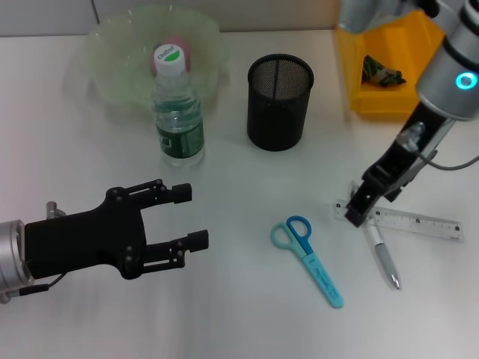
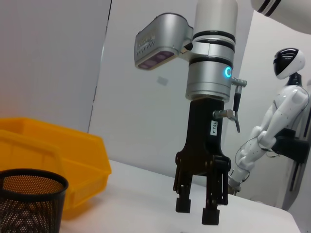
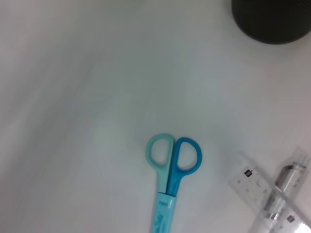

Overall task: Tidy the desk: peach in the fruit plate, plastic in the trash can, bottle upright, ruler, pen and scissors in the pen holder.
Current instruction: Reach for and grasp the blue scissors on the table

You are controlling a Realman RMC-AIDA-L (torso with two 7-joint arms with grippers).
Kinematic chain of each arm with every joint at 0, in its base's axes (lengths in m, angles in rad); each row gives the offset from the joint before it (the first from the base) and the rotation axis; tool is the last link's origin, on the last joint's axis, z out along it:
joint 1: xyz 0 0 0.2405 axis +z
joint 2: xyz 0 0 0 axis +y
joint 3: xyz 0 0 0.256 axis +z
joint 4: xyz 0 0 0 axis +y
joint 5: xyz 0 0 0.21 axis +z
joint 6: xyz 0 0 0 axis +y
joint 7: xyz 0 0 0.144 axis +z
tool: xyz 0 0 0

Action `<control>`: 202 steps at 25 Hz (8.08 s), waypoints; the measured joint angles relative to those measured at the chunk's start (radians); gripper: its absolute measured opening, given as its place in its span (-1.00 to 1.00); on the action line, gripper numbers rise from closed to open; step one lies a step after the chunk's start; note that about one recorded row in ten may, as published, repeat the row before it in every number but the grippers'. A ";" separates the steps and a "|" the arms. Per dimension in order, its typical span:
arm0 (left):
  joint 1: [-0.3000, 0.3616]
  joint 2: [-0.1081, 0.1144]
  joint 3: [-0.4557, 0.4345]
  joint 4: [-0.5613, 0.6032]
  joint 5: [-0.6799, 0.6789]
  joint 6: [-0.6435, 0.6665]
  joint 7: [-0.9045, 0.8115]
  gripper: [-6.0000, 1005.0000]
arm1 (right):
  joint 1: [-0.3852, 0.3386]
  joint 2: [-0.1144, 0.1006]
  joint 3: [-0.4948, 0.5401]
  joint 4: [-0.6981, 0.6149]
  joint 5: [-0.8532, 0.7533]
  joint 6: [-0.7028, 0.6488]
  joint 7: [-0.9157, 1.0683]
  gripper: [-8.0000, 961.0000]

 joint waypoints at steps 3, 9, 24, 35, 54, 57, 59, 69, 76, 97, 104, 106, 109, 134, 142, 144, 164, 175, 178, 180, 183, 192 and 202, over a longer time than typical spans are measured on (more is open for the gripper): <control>0.000 0.000 0.000 0.000 0.002 -0.002 0.000 0.51 | 0.008 0.001 -0.001 0.058 0.042 0.037 0.006 0.59; -0.007 -0.001 0.000 0.000 0.032 -0.014 0.009 0.51 | 0.010 0.003 -0.030 0.096 0.089 0.090 0.042 0.59; -0.011 -0.002 0.000 0.000 0.038 -0.046 0.010 0.51 | 0.022 0.003 -0.160 0.116 0.133 0.099 0.160 0.59; -0.024 -0.002 0.000 -0.013 0.050 -0.072 0.011 0.51 | 0.030 0.006 -0.252 0.173 0.189 0.169 0.182 0.58; 0.012 0.017 -0.020 -0.002 0.044 -0.069 0.058 0.51 | 0.025 0.006 -0.327 0.172 0.240 0.198 0.199 0.57; 0.017 0.017 -0.023 -0.001 0.044 -0.068 0.060 0.51 | 0.024 0.006 -0.332 0.174 0.241 0.202 0.201 0.57; 0.018 0.017 -0.023 -0.002 0.044 -0.069 0.060 0.51 | 0.024 0.006 -0.340 0.174 0.242 0.209 0.201 0.57; 0.018 0.016 -0.023 -0.008 0.045 -0.076 0.060 0.51 | 0.011 0.006 -0.414 0.180 0.266 0.265 0.201 0.56; 0.020 0.015 -0.026 -0.010 0.044 -0.090 0.060 0.51 | -0.052 0.006 -0.418 0.159 0.297 0.305 0.190 0.56; 0.019 0.009 -0.026 -0.011 0.048 -0.121 0.061 0.51 | -0.061 0.006 -0.455 0.156 0.293 0.344 0.192 0.54; 0.017 0.009 -0.026 -0.011 0.050 -0.123 0.061 0.51 | -0.063 0.006 -0.456 0.156 0.293 0.349 0.192 0.54; 0.017 0.009 -0.026 -0.011 0.050 -0.123 0.061 0.51 | -0.063 0.006 -0.456 0.157 0.293 0.352 0.192 0.54; 0.015 0.009 -0.026 -0.011 0.051 -0.129 0.061 0.51 | -0.061 0.006 -0.456 0.157 0.293 0.354 0.192 0.53; 0.013 0.010 -0.027 -0.005 0.046 -0.170 0.061 0.51 | -0.054 0.005 -0.456 0.156 0.285 0.396 0.200 0.52; 0.012 0.011 -0.040 -0.006 0.047 -0.174 0.099 0.51 | -0.050 0.006 -0.448 0.160 0.290 0.407 0.201 0.51; 0.011 0.011 -0.040 -0.007 0.047 -0.177 0.100 0.51 | -0.047 0.006 -0.452 0.161 0.291 0.406 0.201 0.51; 0.009 0.009 -0.040 -0.003 0.048 -0.212 0.101 0.51 | -0.040 0.006 -0.456 0.168 0.285 0.391 0.201 0.50; 0.007 0.009 -0.040 -0.003 0.049 -0.223 0.101 0.51 | -0.043 0.006 -0.463 0.168 0.290 0.388 0.201 0.49; 0.006 0.009 -0.040 -0.003 0.049 -0.224 0.101 0.51 | -0.043 0.006 -0.473 0.168 0.290 0.388 0.201 0.49; 0.006 0.009 -0.040 -0.003 0.049 -0.225 0.101 0.51 | -0.041 0.006 -0.486 0.168 0.291 0.391 0.201 0.49; 0.006 0.009 -0.040 -0.003 0.049 -0.226 0.101 0.51 | -0.041 0.006 -0.491 0.168 0.292 0.394 0.201 0.49; 0.006 0.009 -0.040 -0.005 0.049 -0.226 0.101 0.51 | -0.043 0.006 -0.500 0.169 0.306 0.395 0.201 0.48; 0.008 0.009 -0.040 -0.006 0.050 -0.229 0.101 0.51 | -0.040 0.006 -0.514 0.170 0.313 0.392 0.200 0.47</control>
